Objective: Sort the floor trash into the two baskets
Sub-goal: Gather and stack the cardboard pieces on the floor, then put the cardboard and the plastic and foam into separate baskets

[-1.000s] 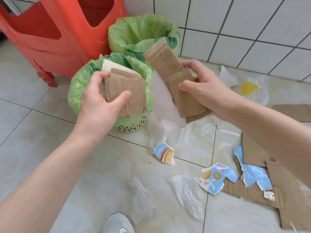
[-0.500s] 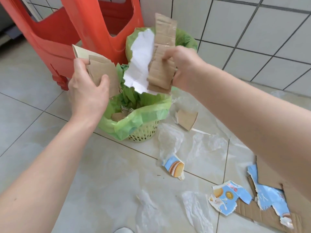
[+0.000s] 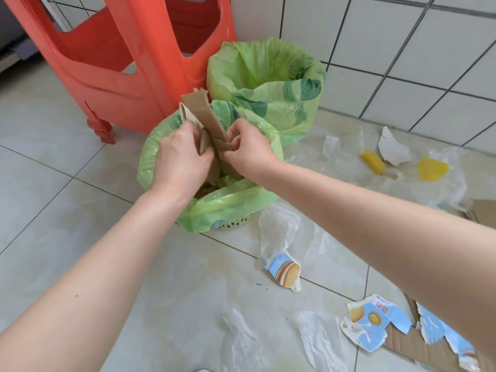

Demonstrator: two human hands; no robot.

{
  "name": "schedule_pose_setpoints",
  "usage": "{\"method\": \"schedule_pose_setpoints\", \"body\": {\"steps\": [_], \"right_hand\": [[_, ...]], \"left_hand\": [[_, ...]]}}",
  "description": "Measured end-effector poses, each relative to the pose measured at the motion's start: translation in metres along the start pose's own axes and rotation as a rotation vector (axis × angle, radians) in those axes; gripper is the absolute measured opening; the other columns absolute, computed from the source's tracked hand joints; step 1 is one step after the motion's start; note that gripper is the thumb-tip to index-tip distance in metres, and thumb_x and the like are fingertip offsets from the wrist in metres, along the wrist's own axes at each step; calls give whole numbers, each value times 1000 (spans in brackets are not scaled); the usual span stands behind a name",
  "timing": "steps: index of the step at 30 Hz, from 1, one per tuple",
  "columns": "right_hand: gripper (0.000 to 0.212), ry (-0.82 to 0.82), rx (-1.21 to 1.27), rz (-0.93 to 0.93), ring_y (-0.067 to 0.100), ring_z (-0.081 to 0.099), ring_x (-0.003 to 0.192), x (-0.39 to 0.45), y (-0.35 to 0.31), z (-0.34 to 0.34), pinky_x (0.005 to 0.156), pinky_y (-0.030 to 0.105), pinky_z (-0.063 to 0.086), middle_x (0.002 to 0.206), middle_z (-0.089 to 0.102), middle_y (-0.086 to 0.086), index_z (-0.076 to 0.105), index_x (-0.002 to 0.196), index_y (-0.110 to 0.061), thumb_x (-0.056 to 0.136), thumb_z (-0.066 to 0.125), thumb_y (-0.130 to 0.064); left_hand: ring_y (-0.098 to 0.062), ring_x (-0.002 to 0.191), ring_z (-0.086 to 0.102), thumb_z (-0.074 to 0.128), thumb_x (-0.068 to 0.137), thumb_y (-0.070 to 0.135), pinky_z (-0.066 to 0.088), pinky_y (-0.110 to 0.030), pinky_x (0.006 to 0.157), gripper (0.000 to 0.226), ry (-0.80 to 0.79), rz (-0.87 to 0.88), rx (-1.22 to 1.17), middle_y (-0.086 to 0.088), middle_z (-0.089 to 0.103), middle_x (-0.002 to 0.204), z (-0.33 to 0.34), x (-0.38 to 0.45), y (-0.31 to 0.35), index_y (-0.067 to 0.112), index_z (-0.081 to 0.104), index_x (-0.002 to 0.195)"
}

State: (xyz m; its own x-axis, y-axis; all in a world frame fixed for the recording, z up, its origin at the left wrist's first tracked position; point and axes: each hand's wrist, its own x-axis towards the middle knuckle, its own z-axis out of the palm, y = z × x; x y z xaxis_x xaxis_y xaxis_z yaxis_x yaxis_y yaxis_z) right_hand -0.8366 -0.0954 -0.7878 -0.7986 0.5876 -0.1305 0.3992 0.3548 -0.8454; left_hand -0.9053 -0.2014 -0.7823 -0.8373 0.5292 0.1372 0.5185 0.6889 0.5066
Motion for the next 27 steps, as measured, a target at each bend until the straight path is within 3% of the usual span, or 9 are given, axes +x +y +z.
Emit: {"method": "schedule_pose_setpoints", "body": {"steps": [3,5,9,16,22,27], "right_hand": [[48,-49,-115,-49,22,55,94,1,-1,-2,73,30,45,107,55,8,39,121,-14,81,65,-6],[52,-60,-162,-100,21,53,99,0,-4,-8,75,28,41,112,54,7,38,126,-14,82,64,-5],[39,-71,-202,-111,20,57,103,-4,-3,-20,85,31,47,110,60,4,47,122,-13,85,58,-10],[29,11,-37,-123,12,63,98,-43,19,-60,89,33,53,104,68,-2,60,116,-16,89,50,-11],[28,36,-1,-1,14,67,94,-121,73,-103,89,39,54,96,71,-2,63,108,-16,86,50,-5],[25,4,-84,133,11,66,93,-184,120,-130,90,36,52,96,71,0,64,108,-17,88,53,-6]], "left_hand": [[-33,79,60,59,88,42,49,-37,63,28,-276,-3,203,-11,64,90,5,2,-3,16,58,98],[-32,77,62,57,89,43,53,-38,67,31,-269,-7,206,-9,65,92,4,0,-4,20,64,109],[-31,74,59,57,89,31,47,-33,65,26,-177,3,194,-6,61,89,-3,-2,1,20,68,109],[-27,85,63,52,86,28,52,-36,74,24,-87,36,97,0,68,92,-13,-23,25,24,69,101],[-21,83,66,52,82,30,55,-37,77,23,-126,138,-51,9,71,90,-9,-77,68,26,70,97],[-23,81,66,54,81,29,54,-36,75,19,-292,213,-63,7,71,86,21,-129,95,26,70,92]]}}
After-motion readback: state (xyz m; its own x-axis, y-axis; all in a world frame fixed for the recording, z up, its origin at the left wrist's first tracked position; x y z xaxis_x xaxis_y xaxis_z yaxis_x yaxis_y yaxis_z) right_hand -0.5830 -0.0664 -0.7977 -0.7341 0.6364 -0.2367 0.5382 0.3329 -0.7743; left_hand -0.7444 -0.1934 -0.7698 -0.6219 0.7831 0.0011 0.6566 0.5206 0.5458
